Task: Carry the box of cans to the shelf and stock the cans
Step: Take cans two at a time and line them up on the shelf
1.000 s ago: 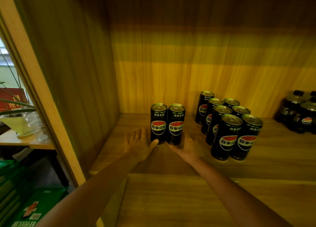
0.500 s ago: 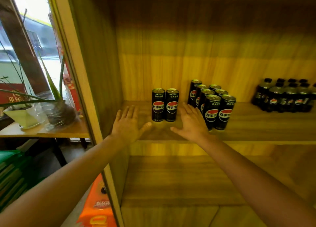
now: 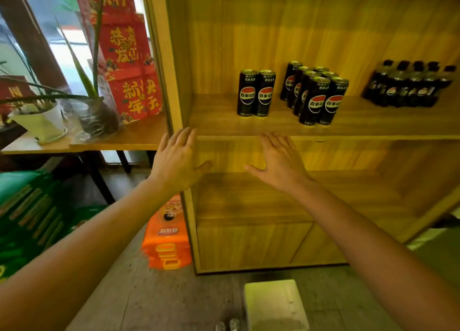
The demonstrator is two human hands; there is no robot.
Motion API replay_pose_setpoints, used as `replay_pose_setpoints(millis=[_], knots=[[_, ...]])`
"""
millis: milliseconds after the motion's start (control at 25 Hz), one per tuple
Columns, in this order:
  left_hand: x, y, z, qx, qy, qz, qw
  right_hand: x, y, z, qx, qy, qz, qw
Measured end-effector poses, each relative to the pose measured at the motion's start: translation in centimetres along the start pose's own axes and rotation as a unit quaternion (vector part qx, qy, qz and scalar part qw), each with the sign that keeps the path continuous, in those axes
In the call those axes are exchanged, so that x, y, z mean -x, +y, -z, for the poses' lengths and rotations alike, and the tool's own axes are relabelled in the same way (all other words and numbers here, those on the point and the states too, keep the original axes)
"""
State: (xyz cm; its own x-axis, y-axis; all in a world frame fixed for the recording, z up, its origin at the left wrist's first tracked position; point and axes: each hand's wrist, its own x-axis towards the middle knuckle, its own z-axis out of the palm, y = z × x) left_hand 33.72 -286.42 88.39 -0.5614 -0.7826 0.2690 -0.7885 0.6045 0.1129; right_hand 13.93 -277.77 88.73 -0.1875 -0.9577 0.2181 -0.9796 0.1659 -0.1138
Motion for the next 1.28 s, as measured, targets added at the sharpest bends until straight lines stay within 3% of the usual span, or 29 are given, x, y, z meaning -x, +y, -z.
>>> replay_pose_setpoints(millis=[160,360,600,1000,1280], knots=[[3.0,-2.0,-4.7,-0.005,0.035,0.009,0.999,2.1,-1.2,-5.1,-0.016,-0.003,0.025,1.0],[7.9,-3.4,-15.7,-0.001,-0.008,0.034,0.999,6.1,-0.5,-16.6,-0.048,-0.076,0.042,0.995],[15.7,-3.5,-35.2,0.014,-0.054,0.058,0.997,12.6,2.2,-36.5,-0.053,-0.11,0.065,0.99],[27.8,-5.4,-72.1,0.06,-0.142,0.063,0.986,22.9,8.5,-73.3,-0.08,-0.166,0.026,0.982],[33.4,-3.7,-84.6,0.138,-0.229,0.085,0.96,28.6,9.8,-86.9,-0.096,-0.226,0.032,0.969]])
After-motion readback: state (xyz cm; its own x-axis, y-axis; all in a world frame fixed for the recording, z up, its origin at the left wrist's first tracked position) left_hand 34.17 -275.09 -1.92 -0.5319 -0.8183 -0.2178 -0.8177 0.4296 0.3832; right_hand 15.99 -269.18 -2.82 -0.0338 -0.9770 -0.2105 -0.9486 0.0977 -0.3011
